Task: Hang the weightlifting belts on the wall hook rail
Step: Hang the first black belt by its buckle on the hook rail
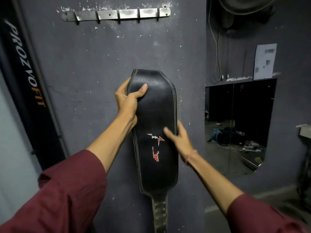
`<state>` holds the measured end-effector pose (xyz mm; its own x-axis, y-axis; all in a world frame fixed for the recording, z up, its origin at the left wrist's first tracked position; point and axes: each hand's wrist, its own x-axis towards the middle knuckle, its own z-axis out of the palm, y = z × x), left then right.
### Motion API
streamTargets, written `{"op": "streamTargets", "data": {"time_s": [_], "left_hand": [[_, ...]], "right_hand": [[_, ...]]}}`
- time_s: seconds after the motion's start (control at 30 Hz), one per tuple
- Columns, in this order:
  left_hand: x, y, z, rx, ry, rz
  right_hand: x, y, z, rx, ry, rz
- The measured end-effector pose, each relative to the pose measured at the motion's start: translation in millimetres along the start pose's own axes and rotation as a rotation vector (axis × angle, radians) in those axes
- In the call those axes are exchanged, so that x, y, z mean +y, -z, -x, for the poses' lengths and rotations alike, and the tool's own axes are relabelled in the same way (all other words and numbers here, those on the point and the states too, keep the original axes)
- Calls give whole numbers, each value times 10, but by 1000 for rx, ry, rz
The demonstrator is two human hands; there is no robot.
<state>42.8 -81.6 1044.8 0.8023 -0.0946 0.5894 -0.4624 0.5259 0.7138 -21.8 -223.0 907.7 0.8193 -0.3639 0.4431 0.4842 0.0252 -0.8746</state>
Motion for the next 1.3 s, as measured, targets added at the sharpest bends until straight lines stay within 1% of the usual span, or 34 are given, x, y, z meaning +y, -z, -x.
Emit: {"op": "streamTargets", "data": {"time_s": [0.07, 0.1, 0.13, 0.17, 0.23, 0.33, 0.4, 0.43, 0.5, 0.57, 0.67, 0.73, 0.8, 0.87, 0.93, 1.0, 1.1, 1.17, 1.23, 1.3], "left_hand": [[-6, 29, 1, 4, 7, 1], [8, 34, -12, 8, 0, 9], [23, 38, -34, 11, -10, 21], [40, 48, -51, 15, -18, 30], [76, 74, -69, 11, -30, 29], [85, 105, -57, 21, -23, -2], [104, 115, -52, 47, -8, -4], [121, 128, -63, 47, 1, 6], [165, 155, -99, 25, 11, 29], [196, 156, -100, -32, 6, 25], [191, 123, -53, -130, 7, -7], [198, 130, -38, -142, -1, -16], [233, 177, -39, -144, -24, -19], [227, 260, 3, -168, -77, -70], [59, 397, 148, -191, -73, -131], [-283, 593, 424, -180, 31, -180], [-933, 933, 967, -105, 252, -263], [-1263, 1101, 1305, -106, 400, -295], [-1401, 1138, 1492, -121, 447, -317], [-1330, 1042, 1443, -89, 395, -301]], "right_hand": [[-436, -113, -259, -24, 93, -14], [-501, -129, -293, -53, 109, -9], [-442, -109, -255, -73, 87, -6], [-262, -45, -149, -84, 39, -2], [321, 115, 234, -78, -99, 21], [1125, 341, 846, -126, -317, 114], [1313, 403, 1030, -135, -394, 156], [1288, 407, 1024, -119, -386, 168], [1003, 322, 861, -118, -289, 151], [495, 139, 561, -114, -146, 78], [-350, -189, 47, -44, 124, -39], [-750, -353, -200, -14, 233, -59], [-903, -441, -311, 6, 264, -59], [-917, -482, -333, 65, 284, -71], [-894, -534, -322, 131, 305, -68], [-920, -594, -339, 190, 316, -59], [-1011, -654, -434, 263, 317, -64], [-1062, -656, -488, 303, 325, -48], [-1048, -600, -529, 308, 343, -17], [-1002, -543, -520, 319, 340, -20]]}}
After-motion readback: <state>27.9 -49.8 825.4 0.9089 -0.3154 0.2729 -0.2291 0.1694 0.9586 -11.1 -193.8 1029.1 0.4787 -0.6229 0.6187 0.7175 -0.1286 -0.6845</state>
